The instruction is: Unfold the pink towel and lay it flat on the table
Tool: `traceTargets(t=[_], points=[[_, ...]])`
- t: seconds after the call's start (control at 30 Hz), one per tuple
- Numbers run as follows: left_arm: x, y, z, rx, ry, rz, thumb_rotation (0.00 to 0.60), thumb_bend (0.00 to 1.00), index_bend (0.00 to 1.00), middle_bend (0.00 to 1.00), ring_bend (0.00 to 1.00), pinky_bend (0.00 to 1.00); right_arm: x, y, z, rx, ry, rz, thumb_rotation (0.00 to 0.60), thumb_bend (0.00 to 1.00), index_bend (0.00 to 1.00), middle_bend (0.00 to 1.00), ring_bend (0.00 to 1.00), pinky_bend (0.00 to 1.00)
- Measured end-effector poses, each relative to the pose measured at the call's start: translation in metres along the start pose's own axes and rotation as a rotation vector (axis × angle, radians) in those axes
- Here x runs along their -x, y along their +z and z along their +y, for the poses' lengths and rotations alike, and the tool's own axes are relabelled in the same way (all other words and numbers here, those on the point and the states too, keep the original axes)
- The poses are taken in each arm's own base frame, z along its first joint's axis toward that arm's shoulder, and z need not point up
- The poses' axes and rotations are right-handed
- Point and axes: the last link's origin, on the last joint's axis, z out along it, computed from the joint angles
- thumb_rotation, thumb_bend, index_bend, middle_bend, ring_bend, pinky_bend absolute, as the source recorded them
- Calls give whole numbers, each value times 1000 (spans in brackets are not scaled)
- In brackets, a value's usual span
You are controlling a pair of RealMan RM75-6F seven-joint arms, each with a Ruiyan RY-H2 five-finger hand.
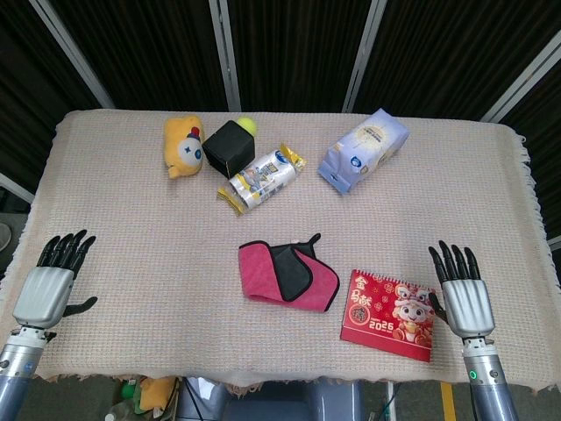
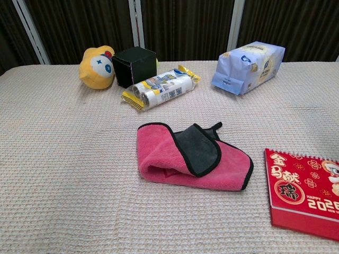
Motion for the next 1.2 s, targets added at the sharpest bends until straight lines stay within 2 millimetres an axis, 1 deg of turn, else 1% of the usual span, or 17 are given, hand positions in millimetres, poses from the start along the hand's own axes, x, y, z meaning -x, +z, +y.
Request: traceTargets(t=[0.23, 0.37, 0.43, 0.47, 0.5, 0.53, 0.57, 0.6, 0.7, 0.8, 0.9, 1.03, 1.13, 1.2], points=[[0, 1, 1, 1, -4, -1, 600, 0, 0, 0, 0, 0, 0, 2, -1, -11, -5, -1, 600, 374, 0, 0, 0, 0], [0, 1, 2, 2, -5, -2, 600, 0, 0, 0, 0, 0, -1, 7, -6, -28, -2, -2, 600, 374, 0, 0, 0, 4], [0, 2, 1, 2, -6, 0, 600, 0, 0, 0, 0, 0, -3, 12, -11, -46, -1, -1, 600, 374, 0, 20, 51, 108], [0, 2, 1, 1, -5, 0, 600, 0, 0, 0, 0, 0, -4, 15, -13, -55, -3, 2, 600, 374, 4, 91, 146, 245], [0, 2, 1, 0, -6, 0, 600, 0, 0, 0, 0, 0, -5, 19, -16, -67, -7, 7, 600, 374, 30, 214, 296, 417], [0, 2, 1, -2, -6, 1, 600, 0, 0, 0, 0, 0, -7, 25, -21, -86, -17, 20, 600, 374, 63, 322, 410, 527], [0, 2, 1, -3, -7, 0, 600, 0, 0, 0, 0, 0, -9, 30, -25, -103, -26, 33, 600, 373, 128, 475, 571, 664], [0, 2, 0, -4, -6, -1, 600, 0, 0, 0, 0, 0, -11, 35, -29, -122, -36, 47, 600, 373, 203, 603, 701, 761], [1, 2, 0, -6, -2, -4, 600, 0, 0, 0, 0, 0, -18, 52, -47, -193, -63, 92, 600, 373, 339, 815, 896, 898], [3, 3, 0, -8, 6, -8, 600, 0, 0, 0, 0, 0, -21, 72, -68, -270, -86, 120, 600, 373, 426, 927, 986, 957], [5, 3, -1, -11, 16, -12, 600, 0, 0, 0, 0, 0, -19, 92, -92, -345, -114, 124, 600, 373, 495, 976, 1000, 976], [7, 4, -2, -14, 25, -16, 600, 0, 0, 0, 0, 0, -10, 116, -127, -433, -149, 99, 600, 373, 515, 985, 1000, 979], [7, 3, -2, -15, 29, -13, 600, 0, 0, 0, 0, 0, -1, 131, -144, -466, -184, 76, 600, 373, 514, 986, 1000, 980], [6, 3, -2, -13, 31, -9, 600, 0, 0, 0, 0, 0, 6, 139, -151, -472, -205, 57, 600, 372, 515, 986, 1000, 980]])
